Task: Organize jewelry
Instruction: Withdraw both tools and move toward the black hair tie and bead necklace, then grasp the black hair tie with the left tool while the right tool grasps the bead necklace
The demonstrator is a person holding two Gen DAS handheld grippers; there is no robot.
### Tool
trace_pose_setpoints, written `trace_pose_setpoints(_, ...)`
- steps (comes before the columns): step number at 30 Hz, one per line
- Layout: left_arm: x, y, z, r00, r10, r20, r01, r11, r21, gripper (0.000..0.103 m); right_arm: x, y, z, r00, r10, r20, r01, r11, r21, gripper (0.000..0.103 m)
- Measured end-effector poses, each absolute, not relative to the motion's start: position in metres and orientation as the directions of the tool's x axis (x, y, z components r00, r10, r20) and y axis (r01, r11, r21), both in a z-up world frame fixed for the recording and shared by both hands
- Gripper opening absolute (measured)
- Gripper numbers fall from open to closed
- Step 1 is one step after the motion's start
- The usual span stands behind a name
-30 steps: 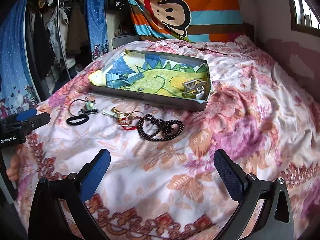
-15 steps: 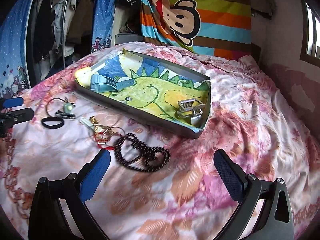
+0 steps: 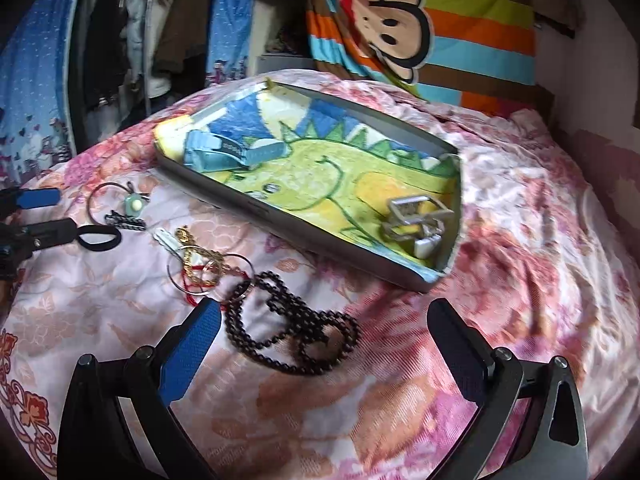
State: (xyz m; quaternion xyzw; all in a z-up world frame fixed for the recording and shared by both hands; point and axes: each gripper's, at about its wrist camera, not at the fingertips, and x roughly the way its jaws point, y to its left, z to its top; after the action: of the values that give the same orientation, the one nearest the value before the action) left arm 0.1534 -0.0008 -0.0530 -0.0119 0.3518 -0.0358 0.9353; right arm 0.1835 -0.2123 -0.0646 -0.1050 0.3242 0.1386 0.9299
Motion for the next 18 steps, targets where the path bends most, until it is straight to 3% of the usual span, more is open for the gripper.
trace_pose_setpoints(9, 0.165, -0.003, -0.066, 0.703, -0.119, -0.701, 0.086, 0.993, -0.082, 0.096, 0.199, -0.219, -0.076, 0.705, 0.229, -0.671, -0.335, 0.942, -0.030, 0.100)
trace_pose_setpoints(11, 0.170, -0.002, -0.070, 0.687, -0.112, -0.718, 0.077, 0.994, -0.081, 0.094, 0.204, -0.221, -0.080, 0.688, 0.235, -0.686, -0.333, 0.943, -0.010, 0.090)
trace_pose_setpoints(16, 0.177, 0.001, -0.079, 0.648, -0.096, -0.755, 0.047, 0.995, -0.086, 0.078, 0.216, -0.223, -0.096, 0.629, 0.248, -0.737, -0.329, 0.944, 0.037, 0.064)
trace_pose_setpoints(18, 0.178, 0.002, -0.080, 0.647, -0.094, -0.757, 0.043, 0.995, -0.087, 0.075, 0.218, -0.223, -0.100, 0.613, 0.263, -0.745, -0.332, 0.941, 0.060, 0.063)
